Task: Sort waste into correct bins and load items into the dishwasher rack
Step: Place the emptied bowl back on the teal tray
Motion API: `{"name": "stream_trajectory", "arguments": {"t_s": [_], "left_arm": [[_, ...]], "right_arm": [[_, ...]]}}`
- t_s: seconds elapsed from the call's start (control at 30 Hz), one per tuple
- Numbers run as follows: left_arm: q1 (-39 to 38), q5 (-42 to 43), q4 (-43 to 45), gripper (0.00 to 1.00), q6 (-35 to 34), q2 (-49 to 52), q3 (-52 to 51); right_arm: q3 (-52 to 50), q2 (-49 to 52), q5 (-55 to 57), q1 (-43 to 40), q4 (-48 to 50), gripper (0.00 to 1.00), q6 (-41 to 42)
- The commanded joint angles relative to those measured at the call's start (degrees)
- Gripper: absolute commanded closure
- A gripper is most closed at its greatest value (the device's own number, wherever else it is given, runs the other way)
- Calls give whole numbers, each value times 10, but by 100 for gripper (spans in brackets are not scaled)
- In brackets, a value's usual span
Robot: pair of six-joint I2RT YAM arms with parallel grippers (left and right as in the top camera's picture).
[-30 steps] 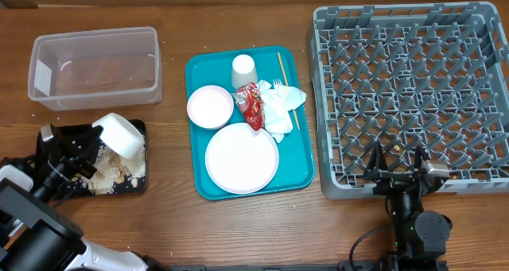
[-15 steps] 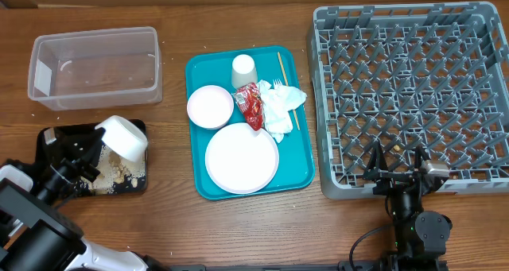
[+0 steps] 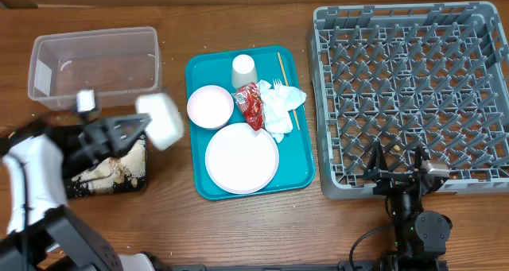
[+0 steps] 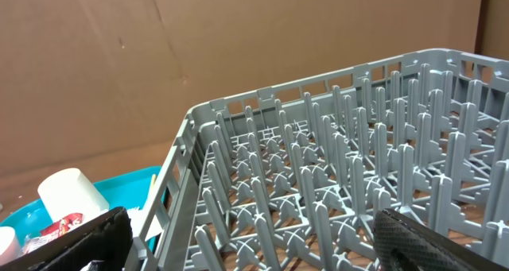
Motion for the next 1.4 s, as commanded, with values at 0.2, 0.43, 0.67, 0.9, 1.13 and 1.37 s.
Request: {"name": "stream_trajectory", "arguments": {"t_s": [0.2, 0.43, 0.67, 0.9, 1.13, 1.37], "left_arm": [[-244, -393, 373, 96, -462, -5, 120], [-357, -838, 457, 96, -528, -5, 200], [-405, -911, 547, 96, -526, 42, 200], [-410, -909, 586, 96, -530, 144, 200], [-424, -909, 592, 96, -527, 208, 200], [-443, -909, 585, 42, -527, 216, 200]], "right_arm": [[-6, -4, 1, 3, 4, 0, 0], [-6, -4, 1, 3, 4, 0, 0], [-6, -4, 1, 3, 4, 0, 0], [-6, -4, 1, 3, 4, 0, 0], [-6, -4, 1, 3, 4, 0, 0], [-6, -4, 1, 3, 4, 0, 0]]}}
